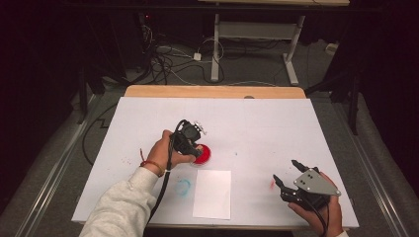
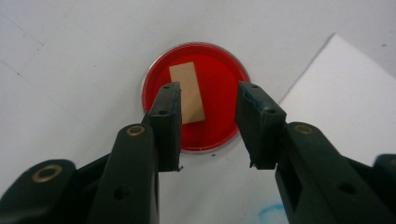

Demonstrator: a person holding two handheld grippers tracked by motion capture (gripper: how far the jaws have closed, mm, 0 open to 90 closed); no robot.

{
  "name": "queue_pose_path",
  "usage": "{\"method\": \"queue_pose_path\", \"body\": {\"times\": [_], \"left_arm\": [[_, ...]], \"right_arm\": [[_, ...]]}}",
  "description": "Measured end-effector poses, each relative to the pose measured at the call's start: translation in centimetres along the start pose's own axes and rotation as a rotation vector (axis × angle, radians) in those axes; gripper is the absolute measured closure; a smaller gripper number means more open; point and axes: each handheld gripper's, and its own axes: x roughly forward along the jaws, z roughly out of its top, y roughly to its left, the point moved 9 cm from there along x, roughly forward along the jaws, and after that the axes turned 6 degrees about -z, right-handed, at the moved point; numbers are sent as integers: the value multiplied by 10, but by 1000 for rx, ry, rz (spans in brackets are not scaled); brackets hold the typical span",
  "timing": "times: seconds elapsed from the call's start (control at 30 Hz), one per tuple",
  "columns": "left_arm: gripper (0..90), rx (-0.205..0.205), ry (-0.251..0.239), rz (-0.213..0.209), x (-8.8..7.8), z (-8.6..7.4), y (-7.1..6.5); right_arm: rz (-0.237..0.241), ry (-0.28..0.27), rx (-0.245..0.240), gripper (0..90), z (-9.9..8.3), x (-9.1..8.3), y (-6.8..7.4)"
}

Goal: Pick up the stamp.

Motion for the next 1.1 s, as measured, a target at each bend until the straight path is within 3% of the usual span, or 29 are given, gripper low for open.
{"method": "queue_pose_path", "body": {"times": [0.13,0.4,0.57,0.73,0.93,1.1], "left_arm": [[614,-8,10,2,5,3,3],[729,7,41,6,10,2,5],[646,0,39,15,13,4,5],[716,9,58,42,15,5,7],[720,8,61,50,19,6,8],[734,31,71,53,20,6,8]], "right_arm": [[3,1,-1,300,0,0,1],[2,5,1,301,0,0,1],[6,4,0,301,0,1,0],[4,3,0,302,0,1,0],[5,5,-1,302,-1,1,0],[11,10,32,307,-3,1,-4]]}}
